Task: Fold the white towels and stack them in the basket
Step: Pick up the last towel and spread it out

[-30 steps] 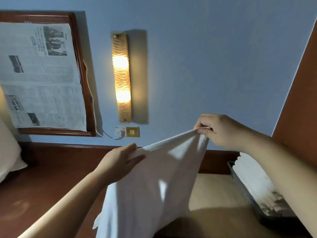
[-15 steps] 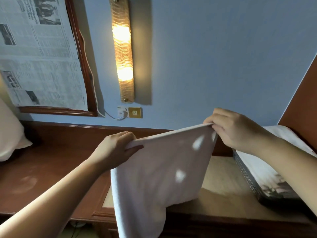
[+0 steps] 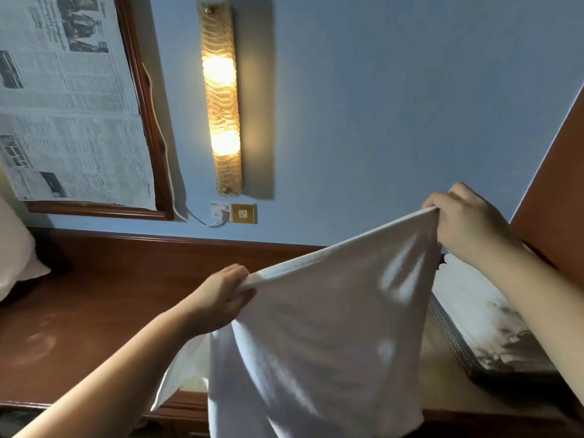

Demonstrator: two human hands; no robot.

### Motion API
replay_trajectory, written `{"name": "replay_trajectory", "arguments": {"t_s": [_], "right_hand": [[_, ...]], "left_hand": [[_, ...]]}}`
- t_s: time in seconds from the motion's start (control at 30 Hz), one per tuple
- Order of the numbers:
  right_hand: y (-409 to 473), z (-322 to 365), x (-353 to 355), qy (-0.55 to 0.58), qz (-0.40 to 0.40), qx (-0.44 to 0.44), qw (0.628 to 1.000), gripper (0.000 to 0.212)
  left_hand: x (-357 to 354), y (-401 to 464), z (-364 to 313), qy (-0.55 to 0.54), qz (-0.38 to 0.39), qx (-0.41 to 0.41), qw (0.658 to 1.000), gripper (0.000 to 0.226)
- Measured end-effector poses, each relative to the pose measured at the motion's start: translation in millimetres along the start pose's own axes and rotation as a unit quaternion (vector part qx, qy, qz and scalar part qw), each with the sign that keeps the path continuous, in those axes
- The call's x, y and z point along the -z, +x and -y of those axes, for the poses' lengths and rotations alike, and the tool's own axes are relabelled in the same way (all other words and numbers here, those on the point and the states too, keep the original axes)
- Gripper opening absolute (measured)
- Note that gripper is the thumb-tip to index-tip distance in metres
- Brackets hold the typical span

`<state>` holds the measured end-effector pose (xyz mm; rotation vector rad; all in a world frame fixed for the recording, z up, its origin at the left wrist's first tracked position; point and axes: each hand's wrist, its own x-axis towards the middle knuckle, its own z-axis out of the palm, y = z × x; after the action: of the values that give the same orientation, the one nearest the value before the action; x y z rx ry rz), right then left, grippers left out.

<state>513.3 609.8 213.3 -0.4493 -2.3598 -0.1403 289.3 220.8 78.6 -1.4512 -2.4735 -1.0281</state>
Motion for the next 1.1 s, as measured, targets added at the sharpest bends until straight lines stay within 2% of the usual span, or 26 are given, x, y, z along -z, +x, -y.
{"name": "replay_trajectory", "arguments": {"t_s": [0.1, 0.17, 0.27, 0.37, 0.43, 0.53, 0.67, 0.8, 0.87, 0.97, 1.03, 1.1], "right_hand": [[-15, -19, -7, -0.010, -0.046, -0.033, 0.998, 0.035], [-26, -25, -10, -0.005, -0.063, -0.031, 0.998, 0.034], [-42, -33, -12, 0.005, -0.073, -0.060, 0.996, 0.033], [-56, -45, -19, -0.002, -0.082, -0.075, 0.994, 0.032], [-63, -50, -27, -0.012, -0.065, -0.074, 0.995, 0.031], [-69, -48, -35, 0.004, -0.053, -0.097, 0.994, 0.024], [-80, -44, -41, 0.009, -0.075, -0.057, 0.995, 0.009], [-89, -44, -55, 0.047, -0.032, 0.001, 0.998, 0.013], [-94, -50, -63, 0.054, -0.004, 0.005, 0.999, 0.022], [-109, -64, -69, 0.000, 0.014, -0.021, 1.000, 0.032], [-121, -67, -69, -0.024, -0.027, 0.019, 0.999, 0.036], [-134, -67, -75, -0.047, -0.040, 0.039, 0.997, 0.028]], "left_hand": [[22, 11, -13, 0.153, -0.121, -0.064, 0.979, 0.020], [28, 14, -13, 0.194, -0.145, -0.054, 0.969, 0.022], [22, 8, 8, 0.195, -0.107, -0.045, 0.974, 0.018], [8, -10, 29, 0.100, -0.040, 0.014, 0.994, 0.008], [-1, -18, 34, 0.072, -0.032, 0.027, 0.997, 0.007], [-9, -20, 35, 0.100, -0.054, 0.026, 0.993, 0.009], [-3, -20, 21, 0.157, -0.108, -0.047, 0.981, 0.030], [5, -15, -10, 0.192, -0.108, -0.169, 0.961, 0.038], [10, -17, -18, 0.217, -0.084, -0.200, 0.952, 0.037], [19, -26, -8, 0.259, -0.094, -0.220, 0.936, 0.032], [24, -36, 7, 0.273, -0.094, -0.233, 0.929, 0.028], [21, -47, 23, 0.277, -0.061, -0.258, 0.923, 0.023]]}}
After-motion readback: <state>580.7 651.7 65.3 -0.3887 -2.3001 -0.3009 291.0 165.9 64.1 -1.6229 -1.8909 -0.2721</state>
